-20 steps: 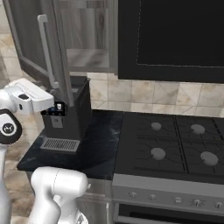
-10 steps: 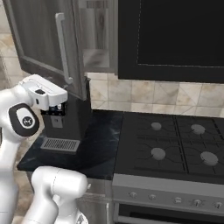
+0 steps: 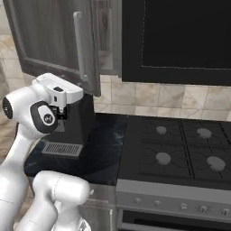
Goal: Close all open cabinet doors.
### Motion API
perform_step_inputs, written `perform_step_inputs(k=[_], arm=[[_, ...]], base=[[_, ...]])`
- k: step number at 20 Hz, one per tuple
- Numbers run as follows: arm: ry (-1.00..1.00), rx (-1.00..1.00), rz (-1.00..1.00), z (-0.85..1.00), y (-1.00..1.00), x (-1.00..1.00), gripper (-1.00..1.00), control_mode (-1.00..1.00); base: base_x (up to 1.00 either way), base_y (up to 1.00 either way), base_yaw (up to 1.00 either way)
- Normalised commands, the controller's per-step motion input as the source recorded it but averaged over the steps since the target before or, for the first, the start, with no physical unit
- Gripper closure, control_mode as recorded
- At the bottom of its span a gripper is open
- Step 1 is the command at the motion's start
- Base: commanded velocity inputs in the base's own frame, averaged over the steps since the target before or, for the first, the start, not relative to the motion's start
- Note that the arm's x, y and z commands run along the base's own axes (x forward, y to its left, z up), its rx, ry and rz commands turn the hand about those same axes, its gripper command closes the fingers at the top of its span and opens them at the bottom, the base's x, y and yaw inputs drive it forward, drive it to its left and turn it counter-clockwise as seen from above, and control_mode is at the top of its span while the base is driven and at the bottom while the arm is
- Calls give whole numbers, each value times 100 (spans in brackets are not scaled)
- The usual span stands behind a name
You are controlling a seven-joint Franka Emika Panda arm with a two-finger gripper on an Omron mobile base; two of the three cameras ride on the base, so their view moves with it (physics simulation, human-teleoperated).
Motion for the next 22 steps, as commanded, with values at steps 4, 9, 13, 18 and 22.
perform_step_inputs(k=[4, 9, 13, 18, 22], arm=[[0, 0, 8, -2, -27, 40, -100, -100], [0, 0, 7, 0, -22, 41, -100, -100], [0, 0, 7, 0, -21, 40, -100, -100], [0, 0, 4, 0, -8, 35, -100, -100], [1, 0, 2, 0, 0, 31, -100, -100]], base=[[0, 0, 0], [0, 0, 0], [0, 0, 0], [0, 0, 0], [0, 0, 0]])
